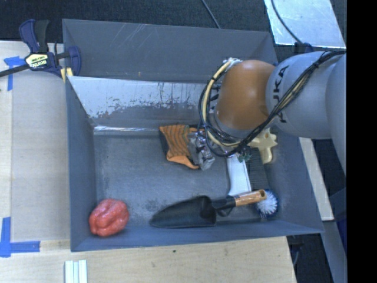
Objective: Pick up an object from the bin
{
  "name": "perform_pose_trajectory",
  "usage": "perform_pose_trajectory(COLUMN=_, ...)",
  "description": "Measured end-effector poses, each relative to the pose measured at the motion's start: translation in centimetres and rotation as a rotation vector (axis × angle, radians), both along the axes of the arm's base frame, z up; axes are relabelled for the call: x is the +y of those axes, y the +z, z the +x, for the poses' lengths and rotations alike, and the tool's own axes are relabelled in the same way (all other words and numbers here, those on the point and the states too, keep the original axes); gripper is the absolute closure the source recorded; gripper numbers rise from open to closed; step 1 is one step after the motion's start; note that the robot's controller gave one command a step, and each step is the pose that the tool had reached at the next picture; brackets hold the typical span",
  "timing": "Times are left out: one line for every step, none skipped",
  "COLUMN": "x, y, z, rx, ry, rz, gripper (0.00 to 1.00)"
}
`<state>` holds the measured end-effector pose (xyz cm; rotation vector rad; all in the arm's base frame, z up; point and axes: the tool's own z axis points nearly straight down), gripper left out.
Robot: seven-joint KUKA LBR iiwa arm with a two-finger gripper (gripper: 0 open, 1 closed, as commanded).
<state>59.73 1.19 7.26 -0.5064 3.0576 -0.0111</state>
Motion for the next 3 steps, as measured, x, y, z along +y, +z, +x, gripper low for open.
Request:
perform_pose_trajectory(x=-2.1, y=0.0, z=0.3, rx=-0.006, ry=-0.037, rz=0.005, gripper=1.00)
perform_pose_trajectory(x=-0.9, y=0.1, z=0.4, rx=-0.009, ry=-0.008, rz=0.000, gripper=1.00)
perform_pose_trajectory(x=-1.1, y=0.0, z=1.1, rx=-0.011, ry=-0.054, rz=0.006, gripper=1.00)
